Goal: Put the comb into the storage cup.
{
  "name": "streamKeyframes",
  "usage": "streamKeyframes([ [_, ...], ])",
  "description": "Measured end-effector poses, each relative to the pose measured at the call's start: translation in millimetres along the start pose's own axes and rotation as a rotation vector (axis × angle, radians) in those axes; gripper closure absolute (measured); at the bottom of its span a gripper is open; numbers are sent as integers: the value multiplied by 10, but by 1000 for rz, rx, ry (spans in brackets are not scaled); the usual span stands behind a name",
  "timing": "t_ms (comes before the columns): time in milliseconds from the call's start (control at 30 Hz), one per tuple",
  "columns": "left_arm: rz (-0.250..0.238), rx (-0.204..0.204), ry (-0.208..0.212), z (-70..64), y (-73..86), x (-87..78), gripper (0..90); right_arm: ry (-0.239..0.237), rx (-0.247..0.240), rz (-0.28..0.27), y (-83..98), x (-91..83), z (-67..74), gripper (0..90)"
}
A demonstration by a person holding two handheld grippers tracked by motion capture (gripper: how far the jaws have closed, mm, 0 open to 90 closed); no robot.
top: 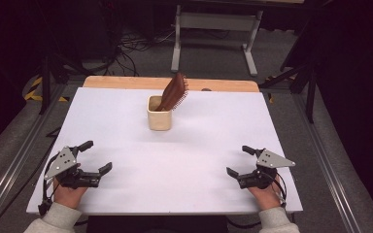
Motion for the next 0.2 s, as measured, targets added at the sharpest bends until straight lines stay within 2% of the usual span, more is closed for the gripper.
streamKeyframes([
  [200, -7, -3, -2, 9, -1, -2, 2, -3, 3, -1, 1, 0, -2, 0],
])
Point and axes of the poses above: each handheld gripper's, and its own axes: x roughly forward along the jaws, y roughly out of its underside, z roughly to its left, the point moved 5 cm from there along x, roughly forward along the jaws, and after that the axes turned 4 degrees about x, right-handed, at the moved point
